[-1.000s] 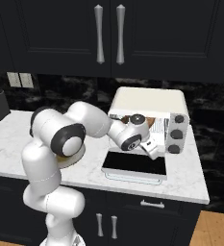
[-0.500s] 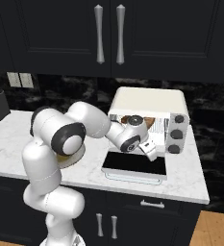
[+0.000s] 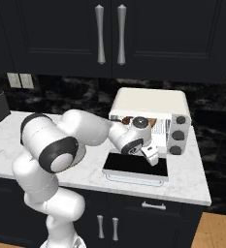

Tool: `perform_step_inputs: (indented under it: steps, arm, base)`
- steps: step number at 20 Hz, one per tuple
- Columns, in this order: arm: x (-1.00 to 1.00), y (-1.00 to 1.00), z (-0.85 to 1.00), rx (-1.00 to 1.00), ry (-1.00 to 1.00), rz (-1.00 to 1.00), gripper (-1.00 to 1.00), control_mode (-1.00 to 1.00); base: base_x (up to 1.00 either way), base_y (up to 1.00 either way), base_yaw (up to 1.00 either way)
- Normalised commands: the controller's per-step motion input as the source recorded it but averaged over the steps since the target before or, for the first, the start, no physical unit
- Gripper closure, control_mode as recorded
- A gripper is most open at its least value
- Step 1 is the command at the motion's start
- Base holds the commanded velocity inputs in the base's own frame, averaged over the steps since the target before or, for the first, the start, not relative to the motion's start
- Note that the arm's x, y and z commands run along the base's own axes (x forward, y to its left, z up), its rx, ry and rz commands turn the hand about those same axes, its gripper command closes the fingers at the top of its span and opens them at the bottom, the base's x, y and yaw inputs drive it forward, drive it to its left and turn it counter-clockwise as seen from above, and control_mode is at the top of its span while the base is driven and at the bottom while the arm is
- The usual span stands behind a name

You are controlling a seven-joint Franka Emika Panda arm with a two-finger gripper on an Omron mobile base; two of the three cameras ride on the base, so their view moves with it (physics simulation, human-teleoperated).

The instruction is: Pick up the kebab skewer and baguette bread, and place them inside the toaster oven. Close the toaster oven door and start by setting the timer.

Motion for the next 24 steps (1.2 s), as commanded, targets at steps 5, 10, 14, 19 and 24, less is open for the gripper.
perform_step_inputs:
  steps: [5,10,14,19,24]
  arm:
    - [-0.6,0.0,0.27,0.01,0.0,0.25,-1.0,-1.0]
    - [-0.65,0.15,0.15,0.0,0.0,0.45,-1.0,-1.0]
    - [-0.61,0.43,0.0,0.0,0.0,0.39,-1.0,-1.0]
    - [-0.51,0.5,0.0,-0.03,0.06,0.25,-1.0,-1.0]
    - [-0.29,0.6,0.0,-0.12,0.16,0.15,-1.0,-1.0]
  base:
    - [0.0,0.0,0.0]
    - [0.0,0.0,0.0]
    - [0.0,0.0,0.0]
    - [0.0,0.0,0.0]
    - [0.0,0.0,0.0]
